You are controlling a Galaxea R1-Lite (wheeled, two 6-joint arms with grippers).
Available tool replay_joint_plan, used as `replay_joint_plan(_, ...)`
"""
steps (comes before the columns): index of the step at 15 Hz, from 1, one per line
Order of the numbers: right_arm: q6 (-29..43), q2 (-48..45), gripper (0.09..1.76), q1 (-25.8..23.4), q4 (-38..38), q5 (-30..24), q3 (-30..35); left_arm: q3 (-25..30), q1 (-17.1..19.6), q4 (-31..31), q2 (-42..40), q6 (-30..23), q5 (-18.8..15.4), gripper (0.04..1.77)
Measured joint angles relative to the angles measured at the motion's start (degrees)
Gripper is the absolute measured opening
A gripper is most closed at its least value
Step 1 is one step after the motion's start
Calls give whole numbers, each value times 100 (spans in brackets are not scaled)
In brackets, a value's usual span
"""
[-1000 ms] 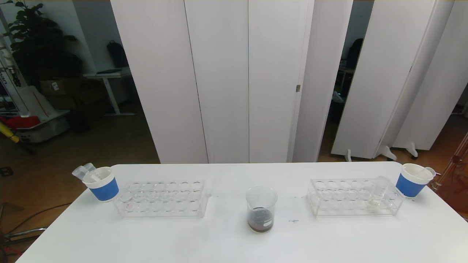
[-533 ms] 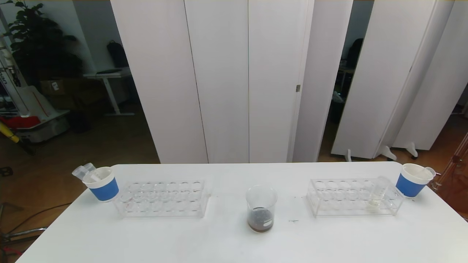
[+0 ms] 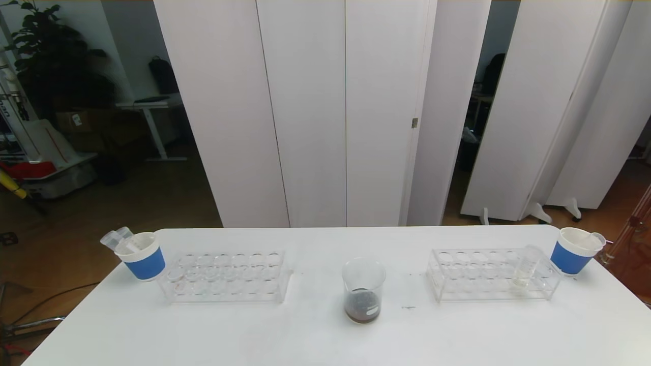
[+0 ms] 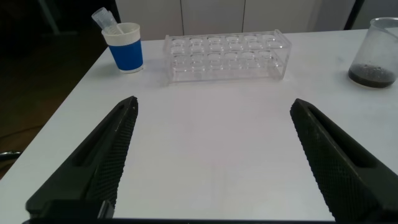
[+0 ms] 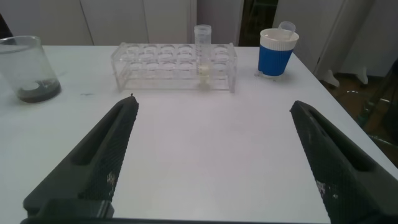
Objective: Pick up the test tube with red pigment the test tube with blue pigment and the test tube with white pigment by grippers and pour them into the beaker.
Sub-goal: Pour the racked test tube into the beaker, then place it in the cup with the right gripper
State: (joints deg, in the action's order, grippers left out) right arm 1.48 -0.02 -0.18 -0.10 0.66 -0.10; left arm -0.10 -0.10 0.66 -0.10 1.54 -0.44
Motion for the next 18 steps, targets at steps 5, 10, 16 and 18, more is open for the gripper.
replay_joint_plan(5,43,43,175,0,550,49,-500,0,0,0,0,-2,0,175)
replay_joint_plan(10,78,834,175,0,939,83,-1971,0,0,0,2,-5,0,175)
replay_joint_plan(16,87,2538,175,-15,822,127,-3330,0,0,0,2,-5,0,175)
replay_joint_plan(18,150,3196,175,-56,445,132,-3579,0,0,0,2,-5,0,175)
